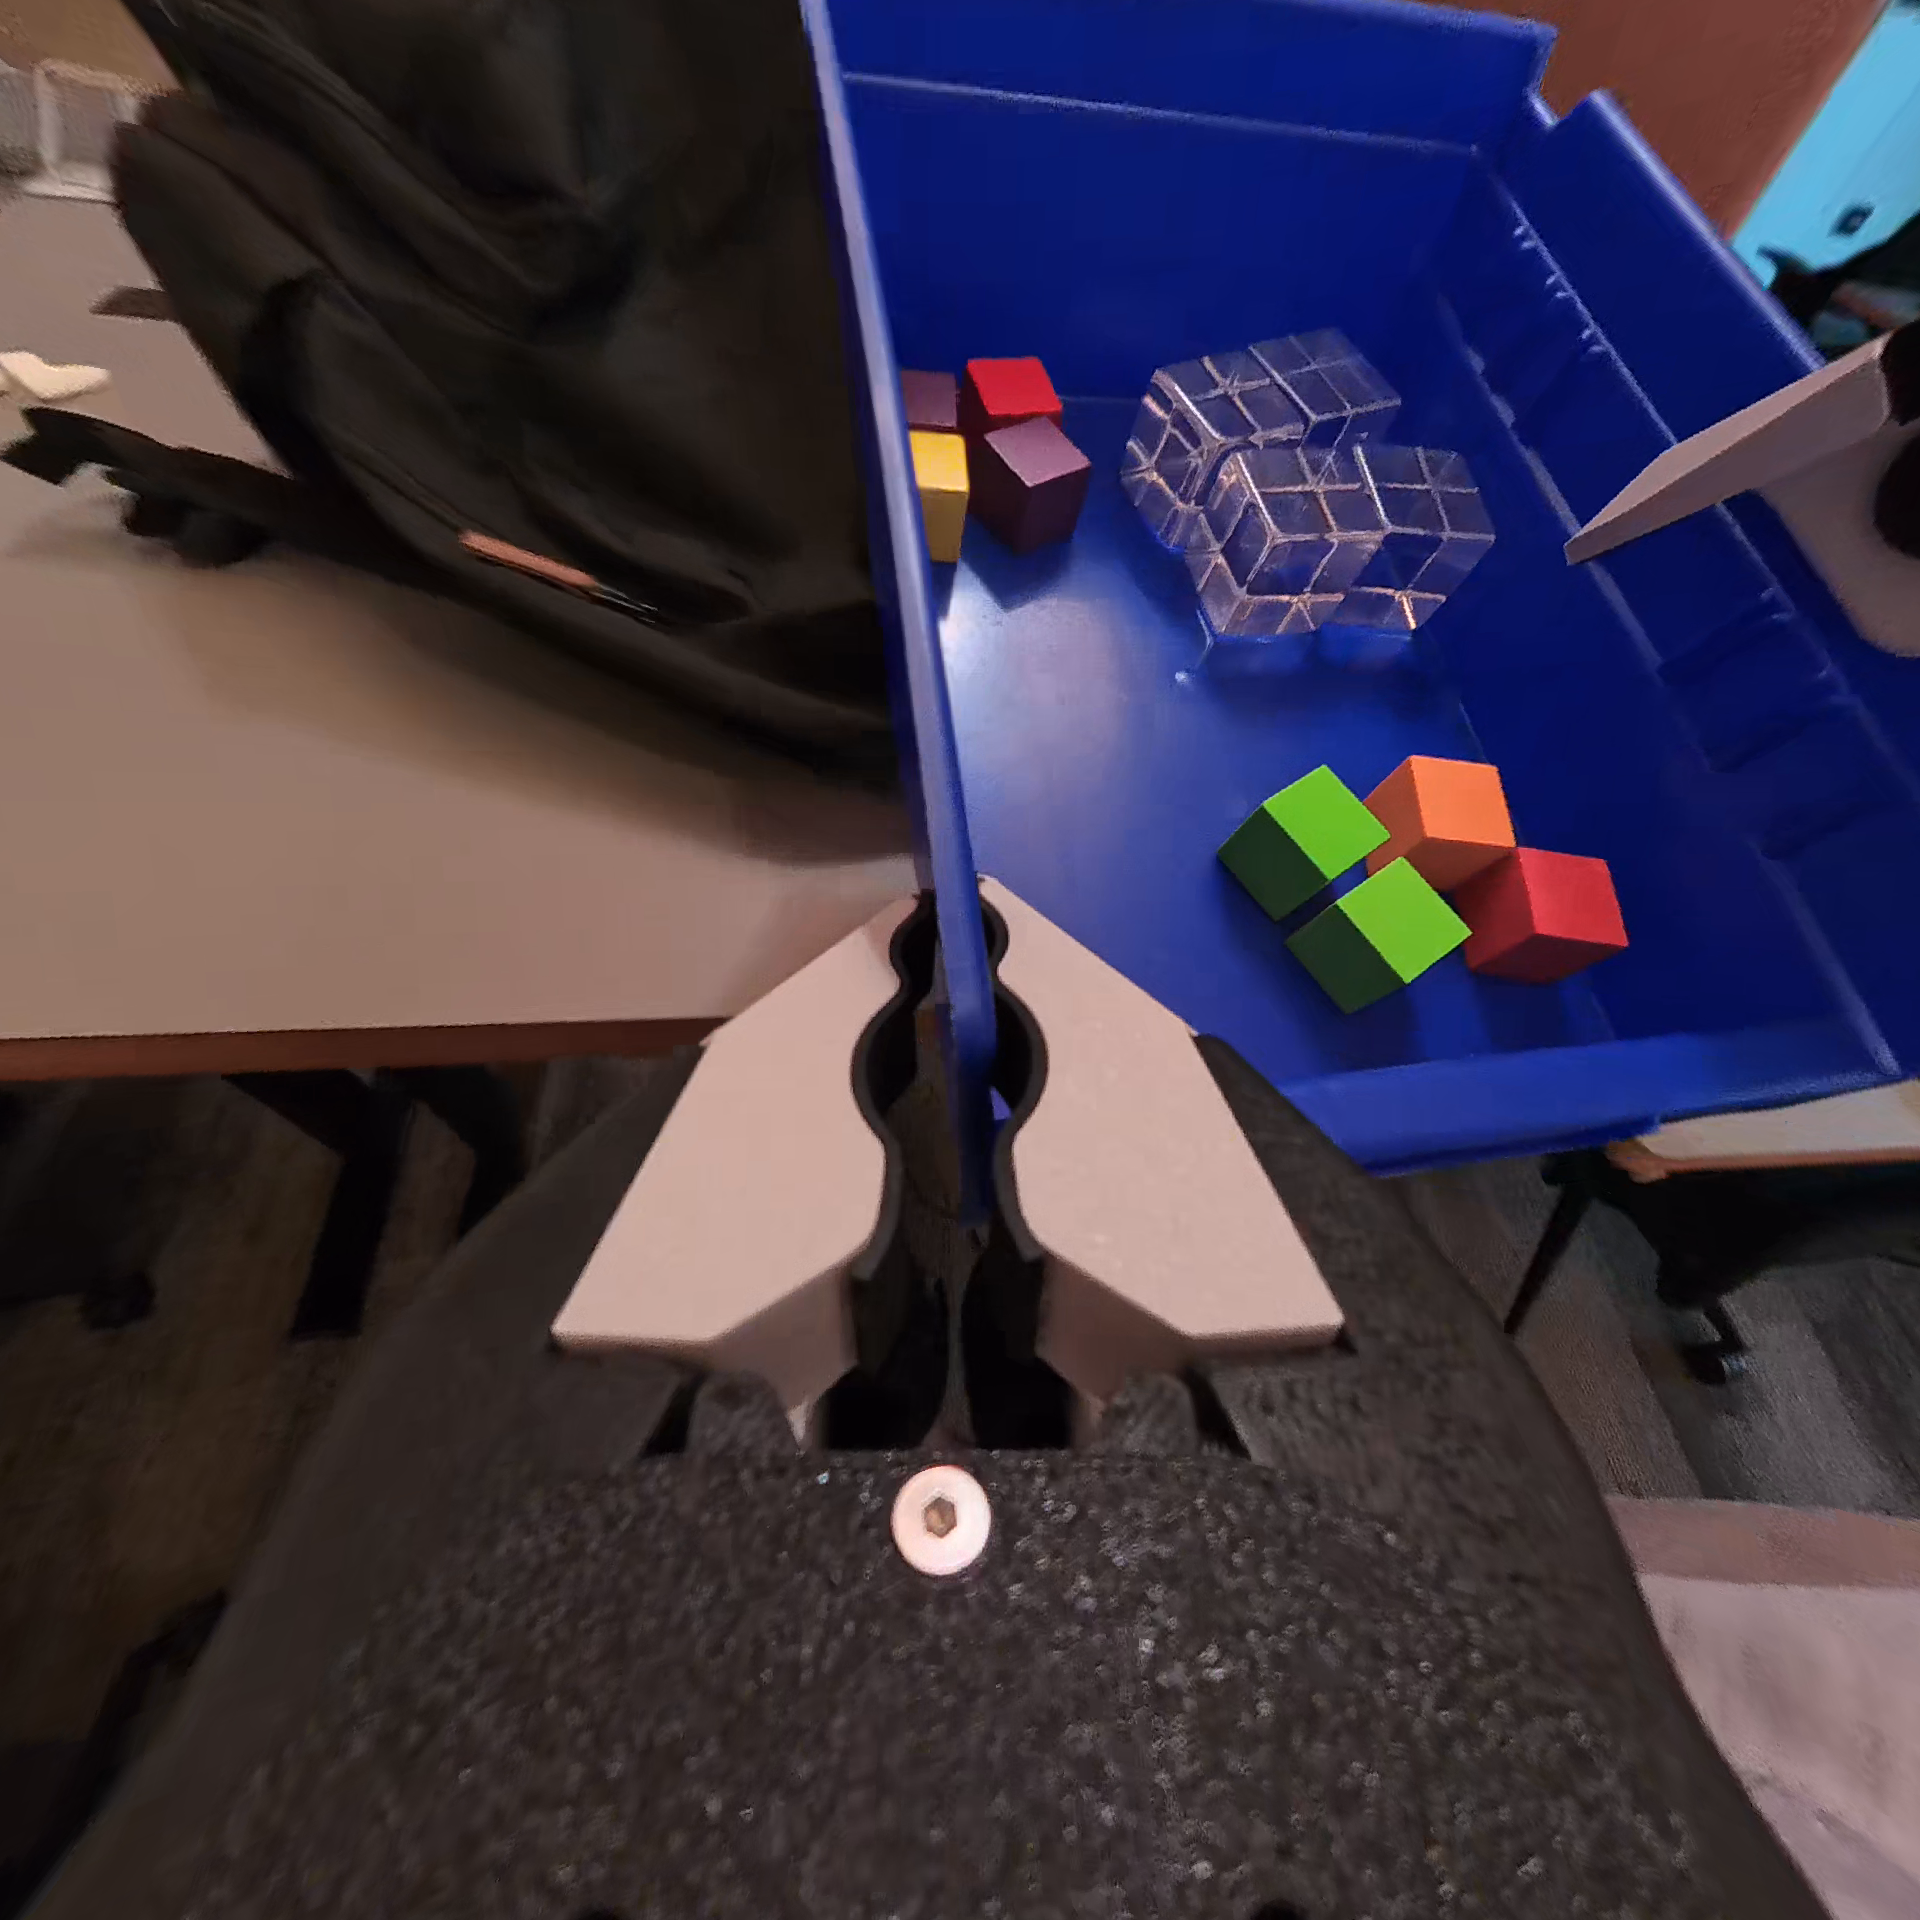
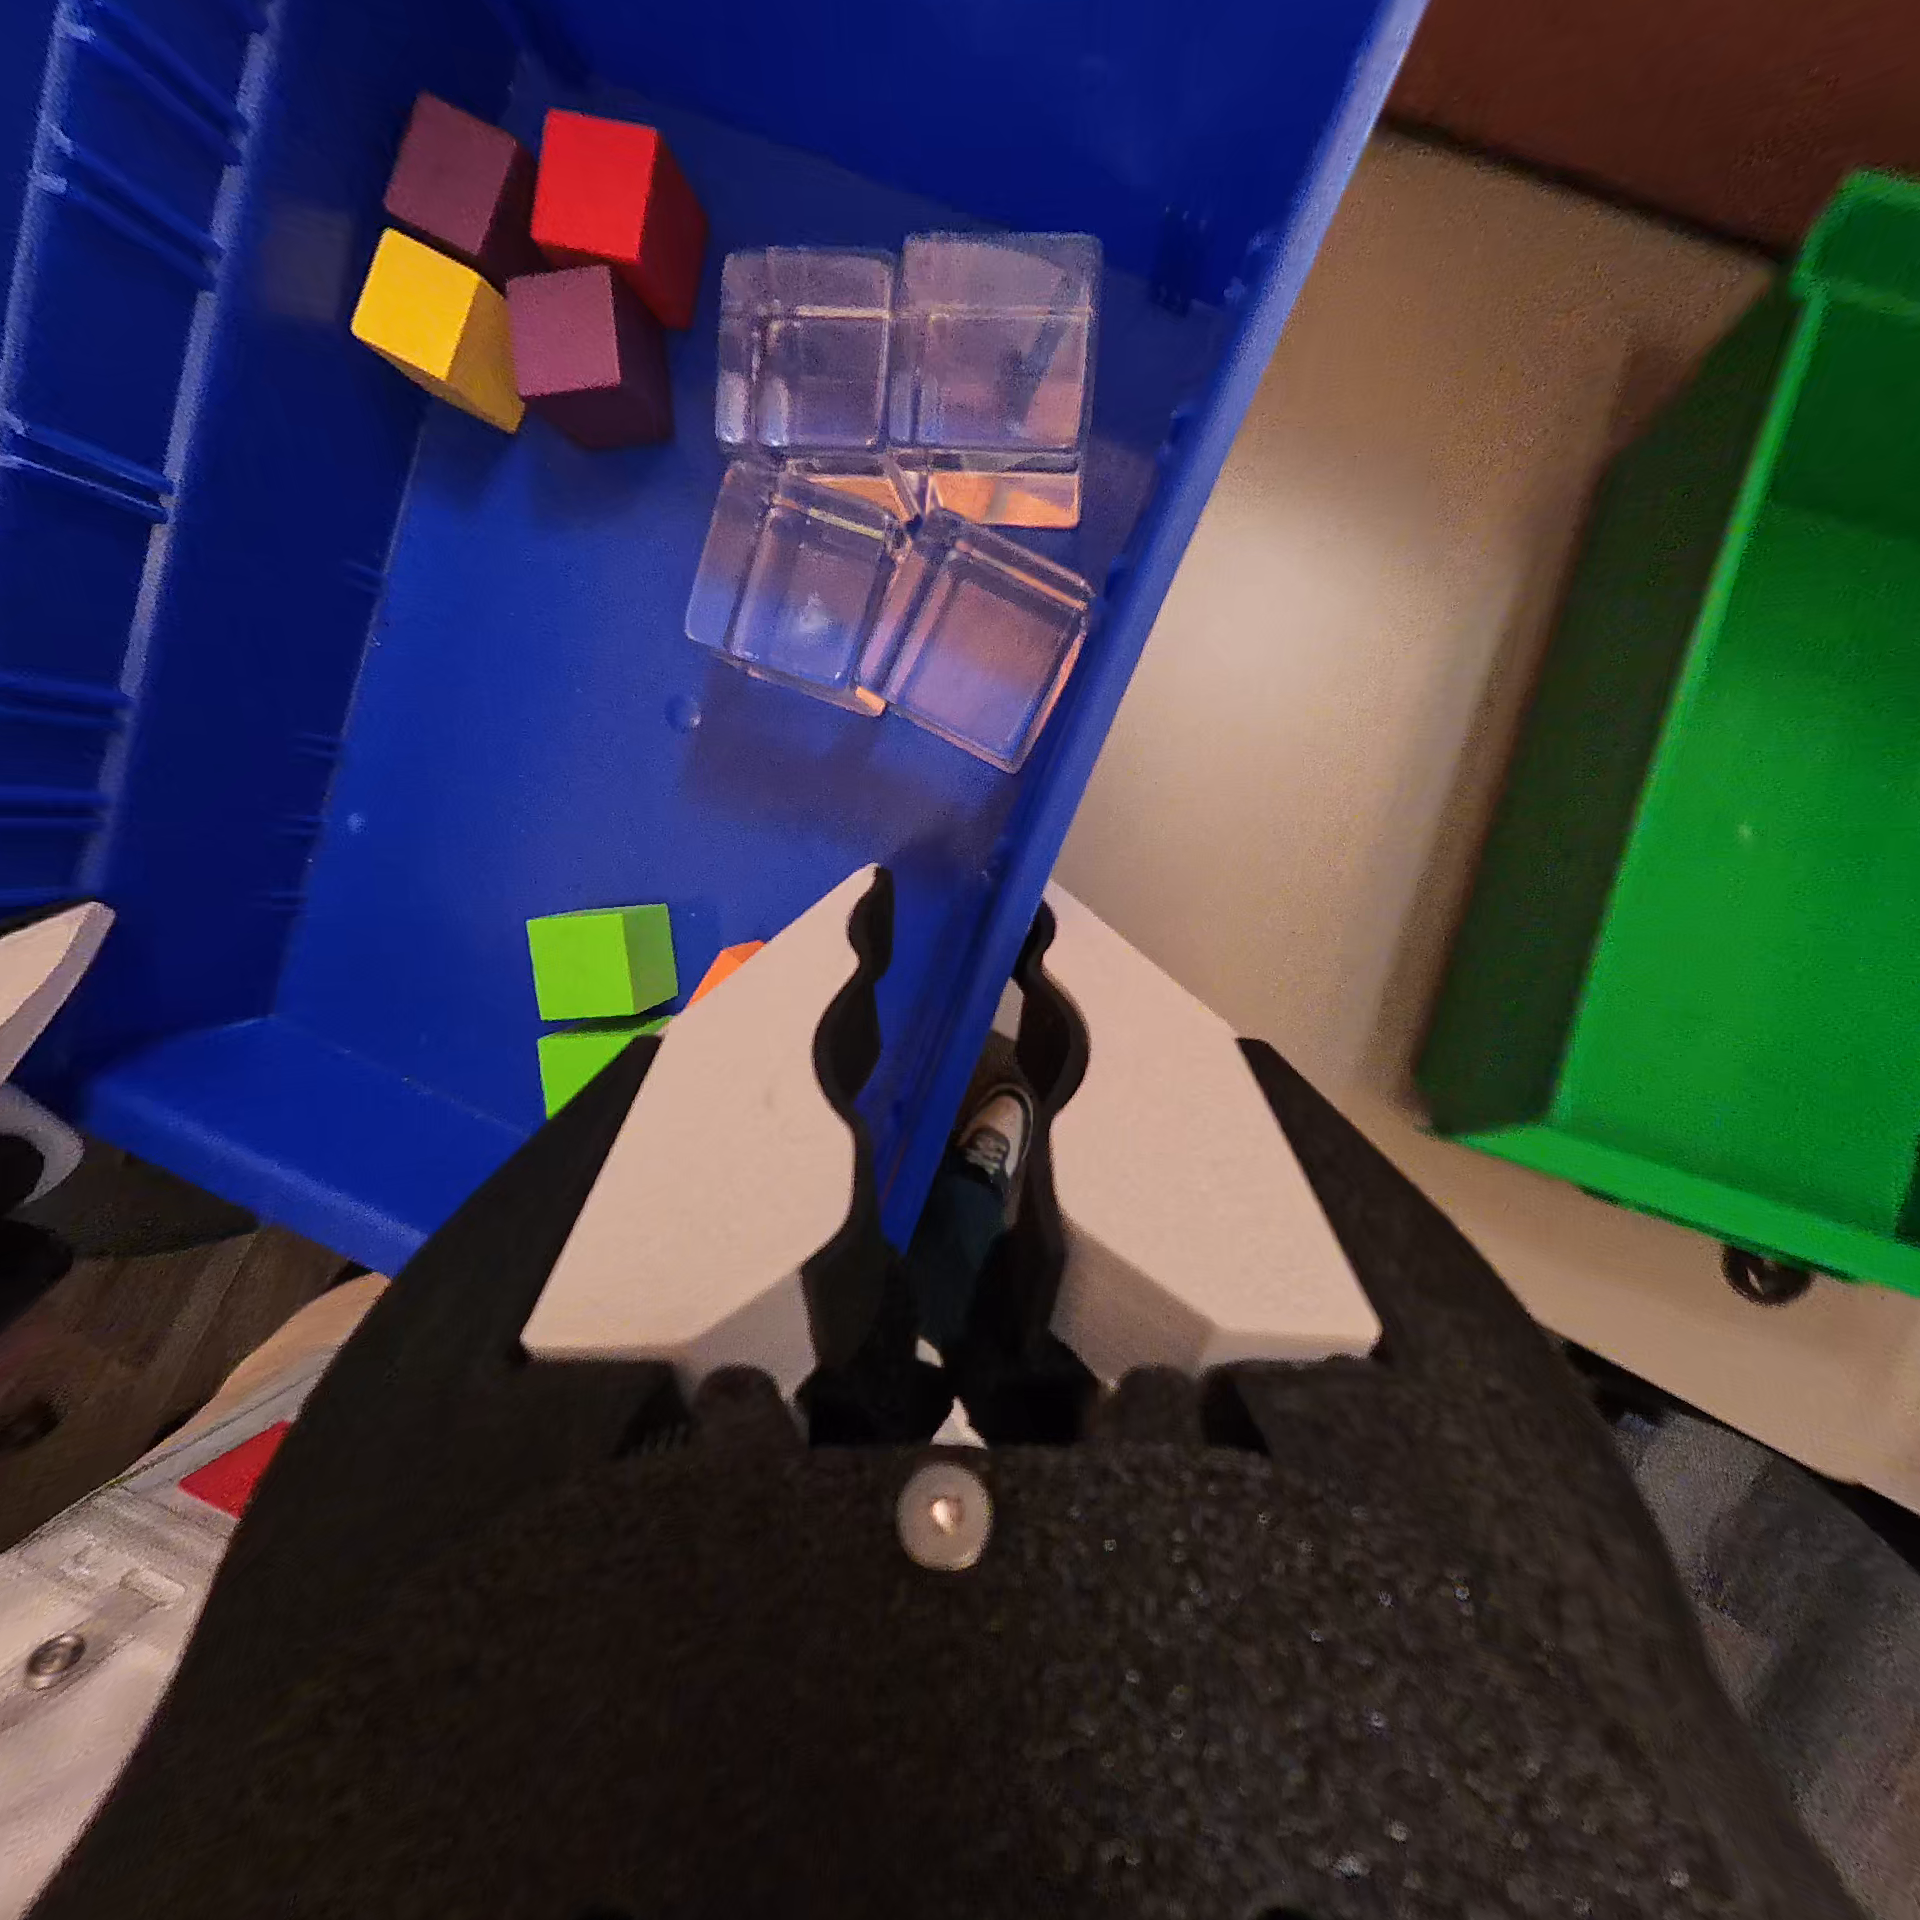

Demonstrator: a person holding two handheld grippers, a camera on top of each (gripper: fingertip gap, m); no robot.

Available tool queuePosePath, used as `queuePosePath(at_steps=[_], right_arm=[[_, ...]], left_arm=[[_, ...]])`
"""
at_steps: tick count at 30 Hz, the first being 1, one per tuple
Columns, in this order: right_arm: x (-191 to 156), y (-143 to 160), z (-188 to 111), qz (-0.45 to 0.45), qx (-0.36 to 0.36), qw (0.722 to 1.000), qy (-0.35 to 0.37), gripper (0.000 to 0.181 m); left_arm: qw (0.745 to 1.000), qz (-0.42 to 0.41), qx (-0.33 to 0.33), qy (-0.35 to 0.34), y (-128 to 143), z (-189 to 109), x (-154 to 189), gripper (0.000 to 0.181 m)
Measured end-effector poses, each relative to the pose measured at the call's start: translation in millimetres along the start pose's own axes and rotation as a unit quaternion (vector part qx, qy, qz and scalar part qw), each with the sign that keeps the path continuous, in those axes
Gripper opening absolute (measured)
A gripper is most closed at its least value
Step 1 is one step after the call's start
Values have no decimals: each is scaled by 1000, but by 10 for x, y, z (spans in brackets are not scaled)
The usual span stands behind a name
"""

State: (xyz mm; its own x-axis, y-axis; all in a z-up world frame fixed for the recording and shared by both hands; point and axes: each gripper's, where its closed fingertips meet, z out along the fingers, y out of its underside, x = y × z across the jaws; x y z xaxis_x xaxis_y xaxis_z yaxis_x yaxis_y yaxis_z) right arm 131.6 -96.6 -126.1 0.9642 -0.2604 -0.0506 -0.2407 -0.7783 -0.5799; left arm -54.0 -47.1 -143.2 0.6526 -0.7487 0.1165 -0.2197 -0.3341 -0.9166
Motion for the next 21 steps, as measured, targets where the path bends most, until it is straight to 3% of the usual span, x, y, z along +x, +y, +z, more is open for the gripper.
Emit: queuePosePath(at_steps=[6, 15, 21], right_arm=[[-1381, -683, 700, -23, 0, 1000, -6, 20], [-3658, -1811, 2386, -88, -30, 993, -67, 21], [-4466, -2265, 3337, -78, -64, 991, -92, 24]], left_arm=[[1000, -22, 2, -19, -41, -84, -1622, 5], [991, -44, -61, -110, 71, -12, -4400, 4], [985, -40, -125, -107, 149, 356, -5634, 4]])
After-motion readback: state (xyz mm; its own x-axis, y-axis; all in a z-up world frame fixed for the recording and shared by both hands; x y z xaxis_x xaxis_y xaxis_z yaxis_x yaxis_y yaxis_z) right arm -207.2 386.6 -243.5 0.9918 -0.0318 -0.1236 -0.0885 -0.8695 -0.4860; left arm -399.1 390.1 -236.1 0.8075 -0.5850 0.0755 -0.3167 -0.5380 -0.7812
